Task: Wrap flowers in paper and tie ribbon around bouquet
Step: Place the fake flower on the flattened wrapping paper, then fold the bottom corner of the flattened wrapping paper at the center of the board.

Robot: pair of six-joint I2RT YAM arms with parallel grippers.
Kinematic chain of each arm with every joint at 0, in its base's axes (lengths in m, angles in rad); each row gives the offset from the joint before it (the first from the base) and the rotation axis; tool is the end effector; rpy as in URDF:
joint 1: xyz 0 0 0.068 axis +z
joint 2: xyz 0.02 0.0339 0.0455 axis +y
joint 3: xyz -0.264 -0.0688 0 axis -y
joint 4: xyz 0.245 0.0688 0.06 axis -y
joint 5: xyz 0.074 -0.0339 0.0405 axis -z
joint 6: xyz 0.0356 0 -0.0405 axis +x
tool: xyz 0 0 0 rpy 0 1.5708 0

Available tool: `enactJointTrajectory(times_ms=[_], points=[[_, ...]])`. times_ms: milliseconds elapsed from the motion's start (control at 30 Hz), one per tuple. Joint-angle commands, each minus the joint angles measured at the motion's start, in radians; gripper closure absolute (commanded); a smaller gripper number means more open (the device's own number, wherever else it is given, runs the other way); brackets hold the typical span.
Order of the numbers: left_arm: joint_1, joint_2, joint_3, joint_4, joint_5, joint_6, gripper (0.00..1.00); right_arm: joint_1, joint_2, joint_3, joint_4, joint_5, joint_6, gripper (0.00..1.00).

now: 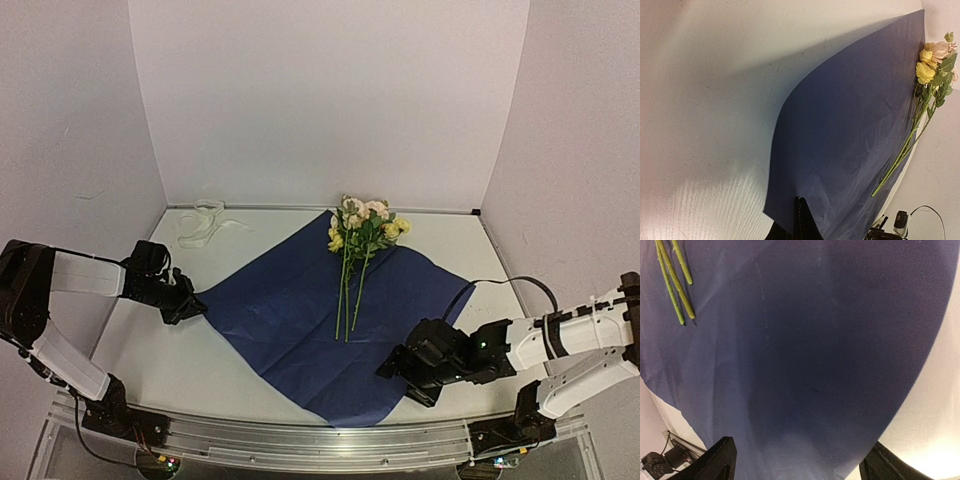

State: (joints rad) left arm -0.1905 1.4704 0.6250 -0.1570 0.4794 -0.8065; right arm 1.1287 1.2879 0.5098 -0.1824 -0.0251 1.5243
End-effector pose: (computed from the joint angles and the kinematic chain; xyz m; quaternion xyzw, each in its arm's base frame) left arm 0.2500 -0.0649 0.1437 -0.2192 0.9087 -0.3304 0.1303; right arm 0.0958 0.2044 0.1480 0.1837 0.9359 0.2944 0.0610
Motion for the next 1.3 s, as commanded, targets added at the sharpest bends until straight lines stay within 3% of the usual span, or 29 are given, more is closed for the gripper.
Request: enactJointTrajectory(times_ms=[0,233,467,533,667,767,867,1267], points=[[0.005,-0.034,-0.01,0.018,0.013,0.026,0.99,0.028,0.025,-0.003,0.13,0.065,0.065,0.24],[0.006,-0.052,-0.011,0.005,0.006,0.033,0.98,0.04,0.009,0.034,0.126,0.09,0.042,0.6],[0.005,-0.048,0.004,0.007,0.005,0.033,0.98,0.046,-0.028,0.096,0.045,0.109,0.006,0.76],[0.005,-0.044,0.013,0.005,0.005,0.036,0.98,0.047,-0.037,0.119,0.02,0.108,-0.009,0.72],[0.005,-0.032,0.023,0.005,0.008,0.041,0.97,0.055,-0.05,0.144,-0.007,0.1,-0.025,0.45],[0.005,-0.028,0.019,0.013,0.014,0.041,0.97,0.072,-0.052,0.146,-0.012,0.1,-0.021,0.37],[0.005,-0.027,0.01,0.02,0.016,0.043,0.97,0.092,-0.038,0.15,-0.009,0.097,-0.007,0.38],[0.005,-0.032,-0.016,0.038,0.023,0.036,0.97,0.218,-0.005,0.163,0.0,0.138,0.066,0.63]])
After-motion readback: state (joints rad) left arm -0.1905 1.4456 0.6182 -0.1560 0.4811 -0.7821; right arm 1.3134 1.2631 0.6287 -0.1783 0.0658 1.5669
